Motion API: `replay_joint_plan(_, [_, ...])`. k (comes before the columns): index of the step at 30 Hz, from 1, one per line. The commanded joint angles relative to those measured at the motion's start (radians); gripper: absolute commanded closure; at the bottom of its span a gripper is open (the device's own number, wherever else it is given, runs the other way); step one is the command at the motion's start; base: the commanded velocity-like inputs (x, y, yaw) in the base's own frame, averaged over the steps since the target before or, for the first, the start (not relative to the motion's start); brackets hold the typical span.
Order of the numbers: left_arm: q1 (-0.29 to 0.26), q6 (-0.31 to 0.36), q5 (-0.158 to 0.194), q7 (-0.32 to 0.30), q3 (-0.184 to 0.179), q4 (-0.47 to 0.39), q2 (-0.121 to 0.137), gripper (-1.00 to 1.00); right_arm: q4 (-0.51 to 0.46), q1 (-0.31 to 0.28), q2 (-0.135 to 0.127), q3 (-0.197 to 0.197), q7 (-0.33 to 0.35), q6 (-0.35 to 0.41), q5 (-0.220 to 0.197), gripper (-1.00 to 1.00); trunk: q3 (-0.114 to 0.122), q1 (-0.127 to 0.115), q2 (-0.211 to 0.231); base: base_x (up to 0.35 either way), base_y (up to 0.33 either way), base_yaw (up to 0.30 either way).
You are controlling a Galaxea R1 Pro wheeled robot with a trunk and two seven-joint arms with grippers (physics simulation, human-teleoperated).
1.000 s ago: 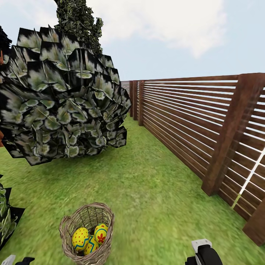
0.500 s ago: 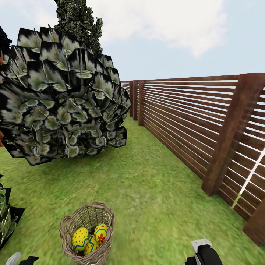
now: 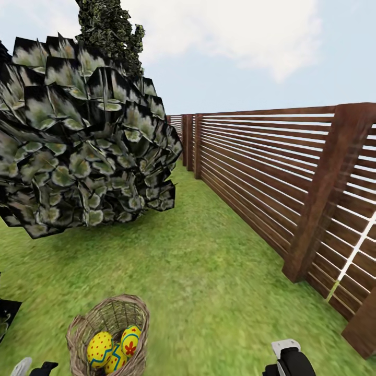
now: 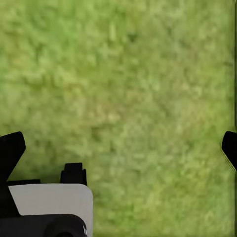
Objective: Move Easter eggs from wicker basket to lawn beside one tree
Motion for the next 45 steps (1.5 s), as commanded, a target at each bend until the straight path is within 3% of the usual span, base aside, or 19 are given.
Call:
replay_joint_plan(1, [-0.001,0.005,0.011,0.009,0.002,-0.002,-0.001,-1.00,-0.001,-0.001,0.000,0.002,0.003,0.005,0.007,-1.00,-0.001,0.000,-0.001,0.171,-0.247,0.000])
replay_joint_plan(8, [-0.001,0.004,0.009,0.008,-0.002,-0.001,-0.015,-1.00,-0.001,-0.001,0.000,0.003,0.003,0.005,0.007,-1.00,-0.001,0.000,-0.001,0.071,-0.136,0.000])
replay_joint_plan(22, [-0.001,0.002,0.012,0.007,-0.021,-0.002,-0.015,-1.00,0.004,-0.001,0.003,0.005,0.000,0.005,0.007,-1.00,-0.001,0.000,-0.001,0.011,-0.010,0.000])
replay_joint_plan(34, [-0.001,0.004,0.022,0.007,-0.016,-0.002,-0.011,-1.00,0.005,-0.001,0.003,0.005,0.000,0.005,0.007,-1.00,-0.001,0.000,-0.001,0.232,-0.151,0.000])
replay_joint_plan(45, [-0.001,0.012,0.014,0.014,-0.015,-0.003,0.028,-1.00,0.009,-0.001,0.007,0.005,0.000,0.003,0.009,-1.00,-0.001,0.000,-0.001,0.016,-0.010,0.000])
